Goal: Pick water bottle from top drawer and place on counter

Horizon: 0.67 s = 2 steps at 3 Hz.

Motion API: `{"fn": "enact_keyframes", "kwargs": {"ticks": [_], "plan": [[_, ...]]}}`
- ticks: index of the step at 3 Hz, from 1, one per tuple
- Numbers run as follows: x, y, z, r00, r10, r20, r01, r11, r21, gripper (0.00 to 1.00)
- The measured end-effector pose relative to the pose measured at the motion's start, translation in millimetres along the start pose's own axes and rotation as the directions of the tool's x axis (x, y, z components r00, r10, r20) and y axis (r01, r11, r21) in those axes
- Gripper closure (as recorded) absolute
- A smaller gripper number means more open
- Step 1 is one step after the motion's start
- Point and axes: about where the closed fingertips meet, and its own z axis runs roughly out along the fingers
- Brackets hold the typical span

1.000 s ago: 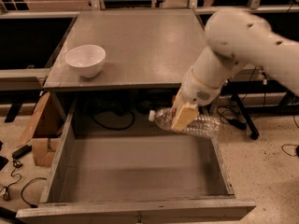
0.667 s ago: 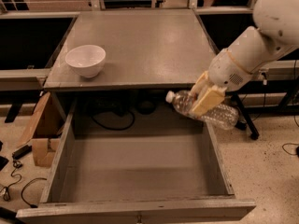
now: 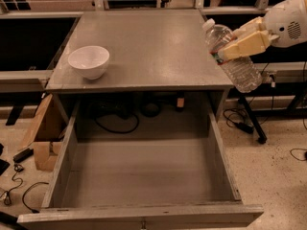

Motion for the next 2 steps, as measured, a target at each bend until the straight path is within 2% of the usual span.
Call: {"fn": "enact_keyframes", "kwargs": {"ticks": [1,2], "plan": [[-0.2,-0.2,0.1,1.000,0.000,0.000,0.000,1.0000,0.000,1.00],[-22.1,-20.7,14.8,0.999,-0.018,0.041,0.017,0.9997,0.019,1.00]]}}
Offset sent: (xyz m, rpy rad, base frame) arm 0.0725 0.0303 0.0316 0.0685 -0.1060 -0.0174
